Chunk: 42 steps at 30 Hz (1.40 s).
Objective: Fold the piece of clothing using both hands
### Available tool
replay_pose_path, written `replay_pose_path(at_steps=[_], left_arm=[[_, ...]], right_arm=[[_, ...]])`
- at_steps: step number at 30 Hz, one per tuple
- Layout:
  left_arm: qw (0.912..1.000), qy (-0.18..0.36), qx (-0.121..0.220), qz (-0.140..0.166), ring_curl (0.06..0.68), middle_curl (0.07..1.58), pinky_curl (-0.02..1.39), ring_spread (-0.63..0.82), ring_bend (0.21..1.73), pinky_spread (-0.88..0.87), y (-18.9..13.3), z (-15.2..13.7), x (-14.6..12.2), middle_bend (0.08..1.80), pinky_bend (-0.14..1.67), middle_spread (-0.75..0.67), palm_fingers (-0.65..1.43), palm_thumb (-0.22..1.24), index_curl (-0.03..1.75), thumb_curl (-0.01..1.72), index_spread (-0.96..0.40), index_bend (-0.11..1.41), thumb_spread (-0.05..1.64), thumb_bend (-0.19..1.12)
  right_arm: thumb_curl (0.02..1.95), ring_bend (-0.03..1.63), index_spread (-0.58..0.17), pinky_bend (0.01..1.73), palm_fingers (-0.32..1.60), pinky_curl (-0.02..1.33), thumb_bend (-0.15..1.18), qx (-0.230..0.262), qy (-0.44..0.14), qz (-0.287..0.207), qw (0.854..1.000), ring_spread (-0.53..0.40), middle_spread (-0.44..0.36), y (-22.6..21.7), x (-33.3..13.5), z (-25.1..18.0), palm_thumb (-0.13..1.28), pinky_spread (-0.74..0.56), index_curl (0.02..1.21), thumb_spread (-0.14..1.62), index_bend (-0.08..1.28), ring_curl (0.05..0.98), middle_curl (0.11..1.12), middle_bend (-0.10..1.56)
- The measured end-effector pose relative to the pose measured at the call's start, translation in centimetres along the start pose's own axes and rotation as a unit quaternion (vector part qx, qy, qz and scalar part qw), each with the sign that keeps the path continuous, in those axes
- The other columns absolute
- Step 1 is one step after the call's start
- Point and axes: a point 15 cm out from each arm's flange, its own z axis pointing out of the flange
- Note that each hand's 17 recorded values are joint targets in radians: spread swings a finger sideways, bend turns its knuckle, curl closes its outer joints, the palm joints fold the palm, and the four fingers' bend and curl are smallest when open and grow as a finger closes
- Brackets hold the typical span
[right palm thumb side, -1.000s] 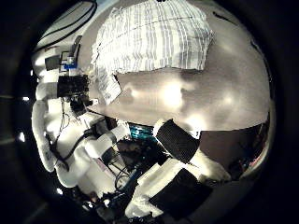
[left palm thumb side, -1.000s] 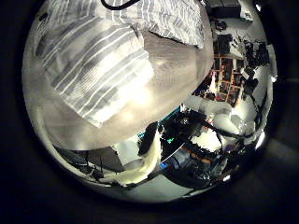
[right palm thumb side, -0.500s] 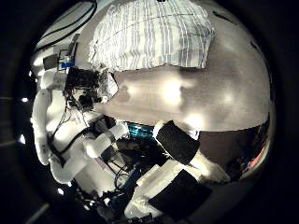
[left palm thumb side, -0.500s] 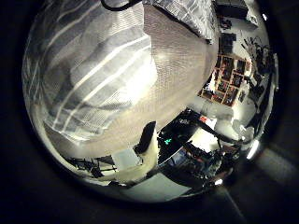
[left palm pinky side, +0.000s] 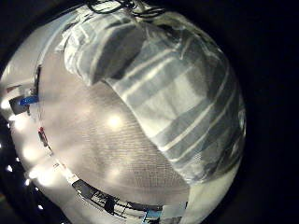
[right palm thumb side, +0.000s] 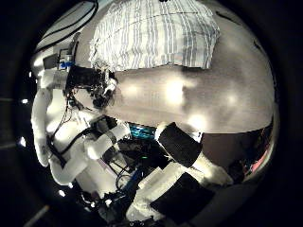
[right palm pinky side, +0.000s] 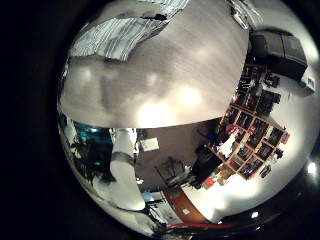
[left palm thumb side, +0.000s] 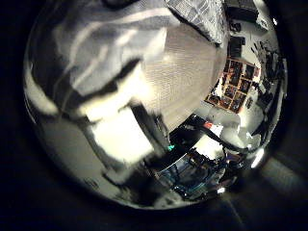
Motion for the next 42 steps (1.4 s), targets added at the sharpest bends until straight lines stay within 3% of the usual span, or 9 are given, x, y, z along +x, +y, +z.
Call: replay_pose_path(at_steps=[6,12,16,21,28,35,39,40,42], left_arm=[[0.9996,-0.008,0.029,0.002,0.479,0.77,0.6,-0.4,1.26,-0.38,-0.7,-1.1,-0.2,0.87,1.02,-0.33,1.21,0.82,0.53,0.44,-0.34,0.44,1.02,0.1],[0.9984,-0.01,0.055,0.003,0.54,0.89,0.72,-0.42,1.41,-0.47,-1.0,-3.3,-0.1,1.0,1.22,-0.44,1.12,0.91,0.71,0.5,-0.5,0.66,1.0,0.08],[0.9985,-0.009,0.054,0.008,0.558,0.95,0.76,-0.42,1.46,-0.5,-0.7,-5.1,0.6,1.05,1.27,-0.48,1.06,0.93,0.81,0.54,-0.56,0.72,0.99,0.05],[0.999,-0.007,0.043,0.011,0.569,1.0,0.8,-0.42,1.5,-0.52,0.1,-6.8,1.0,1.08,1.29,-0.51,1.02,0.95,0.92,0.57,-0.61,0.73,0.99,0.02],[0.9989,-0.008,0.043,0.015,0.57,1.04,0.85,-0.41,1.53,-0.54,0.7,-8.0,1.5,1.09,1.3,-0.54,0.99,0.96,1.05,0.6,-0.66,0.71,1.0,-0.01],[0.9987,-0.008,0.048,0.018,0.565,1.07,0.88,-0.41,1.55,-0.55,0.5,-9.1,1.8,1.09,1.3,-0.56,0.98,0.96,1.15,0.62,-0.69,0.68,1.0,-0.01],[0.9989,-0.008,0.042,0.02,0.562,1.09,0.89,-0.4,1.55,-0.55,0.8,-9.3,1.9,1.09,1.29,-0.57,0.98,0.96,1.19,0.62,-0.7,0.66,1.0,-0.01],[0.999,-0.008,0.04,0.02,0.561,1.09,0.89,-0.4,1.55,-0.56,0.9,-9.2,1.9,1.09,1.29,-0.57,0.98,0.95,1.2,0.63,-0.71,0.65,1.0,-0.01],[0.999,-0.009,0.039,0.02,0.559,1.1,0.9,-0.4,1.56,-0.56,1.2,-9.3,1.8,1.09,1.28,-0.57,0.98,0.95,1.22,0.63,-0.71,0.64,1.0,-0.01]], right_arm=[[0.33,0.64,-0.367,0.67,0.22,0.18,-0.02,-0.003,0.0,0.001,1.0,0.038,-0.032,0.0,0.0,0.2,0.51,0.38,0.28,1.26,0.16,0.214,0.36,0.31],[0.33,0.65,-0.365,0.67,0.22,0.18,-0.02,-0.042,-0.005,-0.006,0.999,0.027,-0.04,-0.9,-0.1,2.5,0.5,0.37,0.27,1.25,0.15,0.217,0.36,0.31],[0.33,0.66,-0.341,0.67,0.2,0.18,-0.02,-0.071,-0.008,-0.009,0.997,0.008,-0.041,-2.1,-0.1,4.7,0.48,0.34,0.27,1.23,0.14,0.222,0.37,0.32],[0.33,0.69,-0.317,0.67,0.2,0.19,-0.03,-0.039,-0.001,-0.021,0.999,-0.013,-0.05,-5.8,-0.6,6.4,0.46,0.3,0.26,1.17,0.15,0.229,0.37,0.32],[0.35,0.73,-0.279,0.64,0.24,0.18,-0.02,-0.042,0.006,-0.045,0.998,-0.064,-0.068,-7.0,-2.6,11.9,0.47,0.27,0.27,1.11,0.17,0.241,0.38,0.34],[0.35,0.73,-0.263,0.62,0.27,0.17,-0.02,-0.076,0.024,-0.047,0.996,-0.088,-0.075,-8.3,-3.0,14.1,0.48,0.25,0.29,1.08,0.18,0.245,0.38,0.32],[0.36,0.82,-0.281,0.59,0.47,0.15,-0.01,-0.072,0.031,-0.04,0.996,-0.179,-0.132,-8.8,-2.8,14.1,0.53,0.12,0.31,1.07,0.19,0.263,0.4,0.4],[0.36,0.87,-0.301,0.68,0.67,0.15,-0.01,-0.068,0.031,-0.04,0.996,-0.215,-0.163,-9.0,-2.8,14.1,0.55,0.02,0.3,1.07,0.18,0.267,0.41,0.44],[0.37,0.95,-0.339,0.81,0.88,0.17,0.0,-0.062,0.032,-0.04,0.997,-0.256,-0.2,-9.3,-2.8,14.0,0.59,-0.16,0.32,1.08,0.18,0.298,0.44,0.48]])
